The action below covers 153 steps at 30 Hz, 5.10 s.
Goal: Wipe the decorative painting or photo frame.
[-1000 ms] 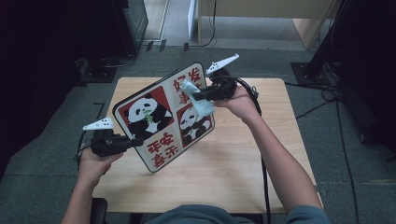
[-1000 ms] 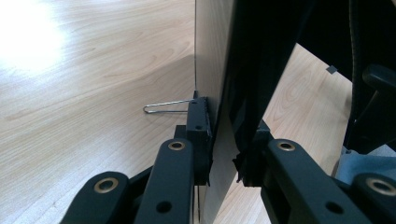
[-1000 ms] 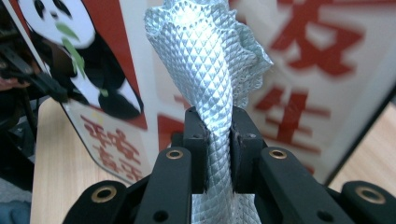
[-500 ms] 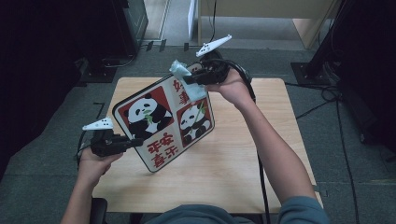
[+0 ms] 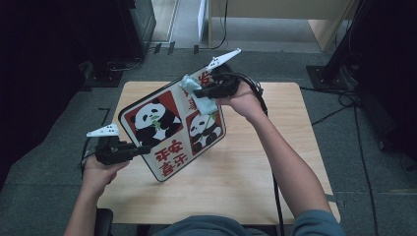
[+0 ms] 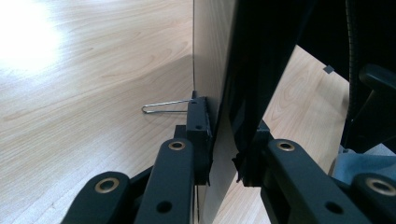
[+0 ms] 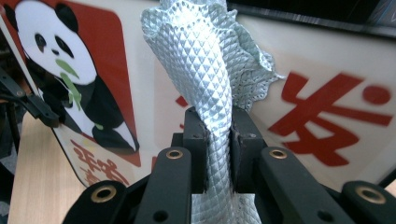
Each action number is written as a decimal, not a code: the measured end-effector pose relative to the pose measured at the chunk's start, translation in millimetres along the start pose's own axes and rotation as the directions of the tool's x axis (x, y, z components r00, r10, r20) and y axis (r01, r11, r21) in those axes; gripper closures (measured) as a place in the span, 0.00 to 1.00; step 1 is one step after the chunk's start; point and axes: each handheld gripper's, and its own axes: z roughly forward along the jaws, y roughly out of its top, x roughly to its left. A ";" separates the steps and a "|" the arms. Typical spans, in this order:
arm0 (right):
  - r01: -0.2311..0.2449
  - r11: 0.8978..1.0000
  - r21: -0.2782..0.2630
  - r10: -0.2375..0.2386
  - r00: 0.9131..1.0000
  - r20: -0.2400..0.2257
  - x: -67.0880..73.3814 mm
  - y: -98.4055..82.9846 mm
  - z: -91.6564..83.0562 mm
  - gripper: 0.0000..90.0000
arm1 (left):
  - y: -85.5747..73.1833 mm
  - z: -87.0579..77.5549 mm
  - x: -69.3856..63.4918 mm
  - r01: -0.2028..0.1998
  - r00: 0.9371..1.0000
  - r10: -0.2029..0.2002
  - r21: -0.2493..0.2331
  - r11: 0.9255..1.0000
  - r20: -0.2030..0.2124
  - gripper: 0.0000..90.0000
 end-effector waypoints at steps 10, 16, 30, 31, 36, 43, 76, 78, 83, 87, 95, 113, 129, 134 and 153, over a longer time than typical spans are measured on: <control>-0.021 1.000 0.006 0.021 1.000 -0.012 1.1 -14.8 6.6 0.89 | 0.2 -0.1 -0.2 -0.003 1.000 0.003 0.002 1.000 0.000 0.88; -0.027 1.000 0.012 0.028 0.999 -0.025 0.9 -24.9 11.5 0.89 | 0.1 -0.1 -0.1 0.000 1.000 0.000 0.002 1.000 0.002 0.88; -0.052 0.998 0.025 0.053 0.998 -0.040 2.2 -45.6 20.7 0.89 | 0.3 -0.1 -0.5 -0.002 1.000 0.002 0.003 1.000 0.000 0.88; -0.049 0.999 0.023 0.050 0.998 -0.040 1.9 -46.5 21.2 0.89 | 0.3 0.0 -0.5 -0.002 1.000 0.002 0.003 1.000 0.000 0.88; -0.059 0.998 0.032 0.060 0.997 -0.044 2.2 -52.7 23.6 0.89 | 0.2 0.0 -0.6 -0.003 1.000 0.003 0.002 1.000 0.000 0.88; -0.072 0.997 0.033 0.073 0.996 -0.052 2.2 -61.3 27.6 0.89 | 0.2 0.0 -1.1 -0.004 1.000 0.004 0.003 1.000 -0.003 0.88; -0.121 0.991 0.063 0.126 0.988 -0.089 1.5 -110.8 49.4 0.89 | 0.1 -0.3 -1.8 -0.007 1.000 0.007 0.005 1.000 -0.002 0.87; -0.127 0.989 0.077 0.134 0.987 -0.093 1.1 -116.1 52.4 0.88 | 0.1 -0.3 -2.7 -0.008 1.000 0.008 0.006 1.000 -0.005 0.87; -0.129 0.988 0.083 0.136 0.986 -0.092 1.9 -124.9 56.5 0.88 | 0.0 -0.3 -2.2 -0.007 1.000 0.007 0.006 1.000 -0.001 0.87; -0.134 0.985 0.107 0.144 0.985 -0.092 1.6 -130.8 59.9 0.88 | -0.1 -0.4 -2.0 -0.006 1.000 0.006 0.006 1.000 0.000 0.87; -0.150 0.980 0.127 0.162 0.982 -0.092 0.9 -146.5 66.3 0.88 | -0.1 -0.4 -2.0 -0.006 1.000 0.006 0.006 1.000 0.001 0.87; -0.189 0.962 0.199 0.211 0.973 -0.096 -2.0 -173.9 81.5 0.88 | -0.1 -0.4 -2.5 -0.007 1.000 0.007 0.007 1.000 0.001 0.87; -0.195 0.953 0.230 0.220 0.971 -0.090 -3.2 -176.4 83.7 0.89 | -0.4 -0.4 -2.2 -0.005 1.000 0.005 0.002 1.000 -0.004 0.87; -0.176 0.963 0.203 0.198 0.976 -0.095 -0.6 -166.6 73.9 0.89 | -0.5 -0.4 -2.0 0.000 1.000 0.000 -0.001 1.000 -0.006 0.87; -0.120 0.991 0.064 0.126 0.987 -0.103 8.9 -86.8 35.1 0.89 | -0.5 -0.3 -1.4 0.007 1.000 -0.007 -0.001 1.000 0.003 0.87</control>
